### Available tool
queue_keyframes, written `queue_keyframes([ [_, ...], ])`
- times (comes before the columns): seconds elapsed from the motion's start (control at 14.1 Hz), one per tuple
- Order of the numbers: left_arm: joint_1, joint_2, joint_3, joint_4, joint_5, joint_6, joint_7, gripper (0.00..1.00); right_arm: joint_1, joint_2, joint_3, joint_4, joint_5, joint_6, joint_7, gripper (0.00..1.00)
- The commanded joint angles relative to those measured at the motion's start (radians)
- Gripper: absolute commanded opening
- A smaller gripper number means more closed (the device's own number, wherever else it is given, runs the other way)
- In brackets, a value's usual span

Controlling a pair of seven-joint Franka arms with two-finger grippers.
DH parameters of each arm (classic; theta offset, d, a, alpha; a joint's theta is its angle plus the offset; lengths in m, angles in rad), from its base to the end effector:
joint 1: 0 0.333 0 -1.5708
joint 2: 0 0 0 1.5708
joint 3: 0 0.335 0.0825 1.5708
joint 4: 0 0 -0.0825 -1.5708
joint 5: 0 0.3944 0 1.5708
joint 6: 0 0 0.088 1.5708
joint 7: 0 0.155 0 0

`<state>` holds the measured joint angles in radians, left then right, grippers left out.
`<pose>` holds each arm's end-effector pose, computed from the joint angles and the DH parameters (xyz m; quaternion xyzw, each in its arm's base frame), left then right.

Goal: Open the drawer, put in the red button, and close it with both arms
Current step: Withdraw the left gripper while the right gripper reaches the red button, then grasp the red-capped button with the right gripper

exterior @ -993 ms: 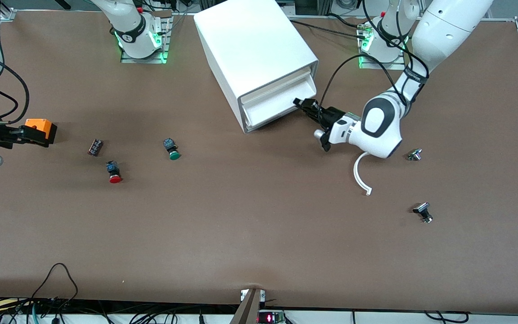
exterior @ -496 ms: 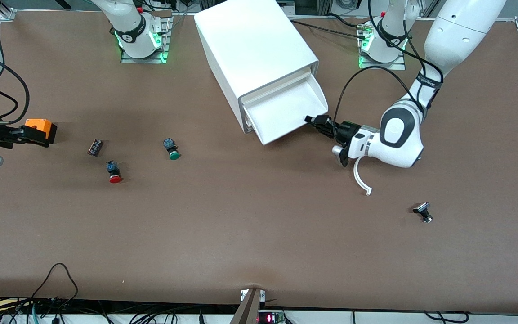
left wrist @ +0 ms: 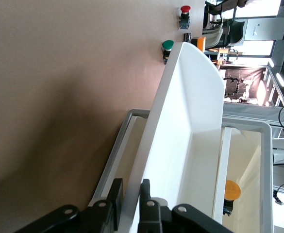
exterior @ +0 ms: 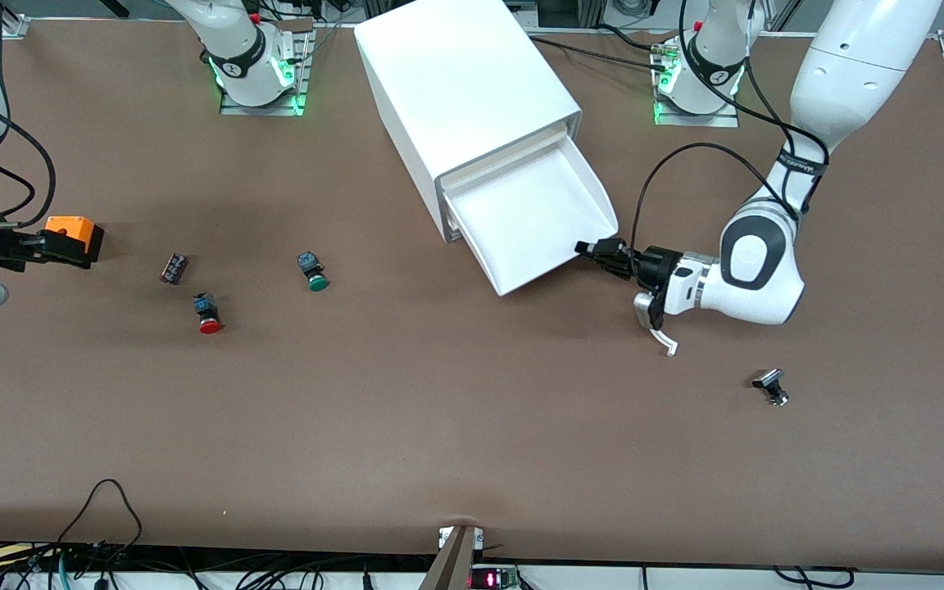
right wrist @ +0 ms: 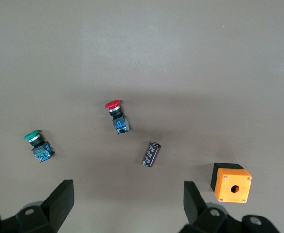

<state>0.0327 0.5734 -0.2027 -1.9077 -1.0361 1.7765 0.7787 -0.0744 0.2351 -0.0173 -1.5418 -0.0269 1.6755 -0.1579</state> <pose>0.5545 -0.2096 0.1929 0.8185 -0.1323 -0.1475 0.5392 0.6301 -0.0610 0.4766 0.9980 0.0353 -0.0522 0.0089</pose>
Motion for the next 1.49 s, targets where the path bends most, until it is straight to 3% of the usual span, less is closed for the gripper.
queue_keyframes([
  [0.0,0.001,0.023,0.005,0.036,0.007,0.009,-0.029,0.0,-0.004,0.009,0.005,-0.018,0.016,0.027,-0.054,1.0],
  [0.07,0.001,0.025,0.005,0.048,0.005,0.009,-0.03,0.0,-0.005,0.007,0.007,-0.049,0.018,0.065,-0.086,1.0],
  [0.14,0.003,0.022,0.005,0.05,0.005,0.011,-0.032,0.42,-0.007,0.007,0.007,-0.081,0.021,0.104,-0.136,1.0],
  [0.21,0.006,0.017,0.005,0.053,0.005,0.011,-0.03,0.97,-0.007,0.003,0.007,-0.122,0.048,0.148,-0.181,1.0],
  [0.57,0.067,-0.053,0.008,0.073,0.008,0.015,-0.033,1.0,-0.007,-0.01,0.004,-0.344,0.074,0.409,-0.259,1.0],
  [0.64,0.082,-0.082,0.008,0.073,0.054,0.015,-0.036,1.0,-0.007,-0.005,0.005,-0.394,0.074,0.474,-0.261,1.0],
  [1.13,0.203,-0.377,0.012,0.079,0.618,-0.024,-0.326,1.0,-0.002,0.038,0.016,-0.639,0.073,0.82,-0.311,1.0],
  [1.42,0.21,-0.46,0.019,0.191,0.875,-0.175,-0.492,1.0,-0.002,0.07,0.033,-0.676,0.073,0.875,-0.328,1.0],
])
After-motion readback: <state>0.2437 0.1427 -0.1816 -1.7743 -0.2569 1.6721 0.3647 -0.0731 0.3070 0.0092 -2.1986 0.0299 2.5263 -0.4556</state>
